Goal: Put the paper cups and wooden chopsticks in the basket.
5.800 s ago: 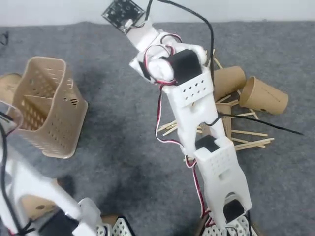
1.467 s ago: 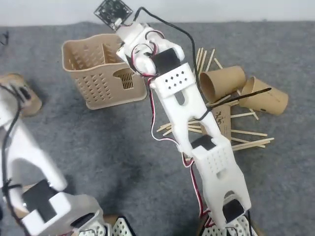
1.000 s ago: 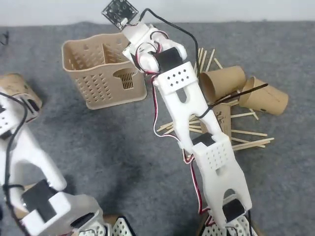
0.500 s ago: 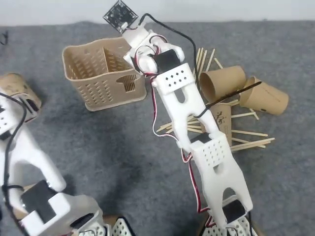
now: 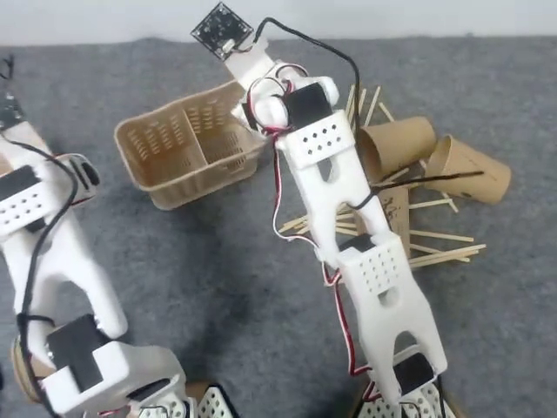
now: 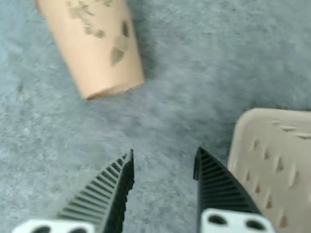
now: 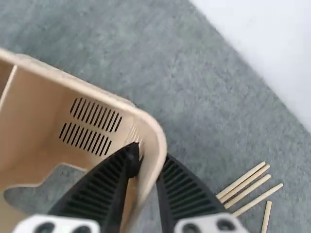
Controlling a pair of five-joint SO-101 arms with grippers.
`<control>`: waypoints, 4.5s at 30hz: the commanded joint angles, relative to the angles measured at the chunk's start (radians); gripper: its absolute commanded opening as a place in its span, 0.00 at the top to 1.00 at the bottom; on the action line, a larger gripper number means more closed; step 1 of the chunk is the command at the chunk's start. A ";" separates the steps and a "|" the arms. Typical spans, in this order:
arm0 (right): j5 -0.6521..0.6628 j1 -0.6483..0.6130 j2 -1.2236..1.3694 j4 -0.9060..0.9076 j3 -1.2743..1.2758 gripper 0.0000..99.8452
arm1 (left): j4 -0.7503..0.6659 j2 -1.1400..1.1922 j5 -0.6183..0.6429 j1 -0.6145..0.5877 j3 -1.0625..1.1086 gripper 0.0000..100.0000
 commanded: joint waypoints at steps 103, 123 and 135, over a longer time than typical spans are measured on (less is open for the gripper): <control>-0.451 -0.027 -0.702 0.255 0.778 0.99 | -0.173 -0.044 0.014 0.198 0.071 0.80; -0.236 0.035 -0.805 0.259 1.247 0.99 | -0.144 -0.037 0.009 0.213 0.084 0.81; -0.176 -0.030 -0.903 0.182 0.764 0.99 | -0.146 -0.044 0.008 0.242 0.104 0.81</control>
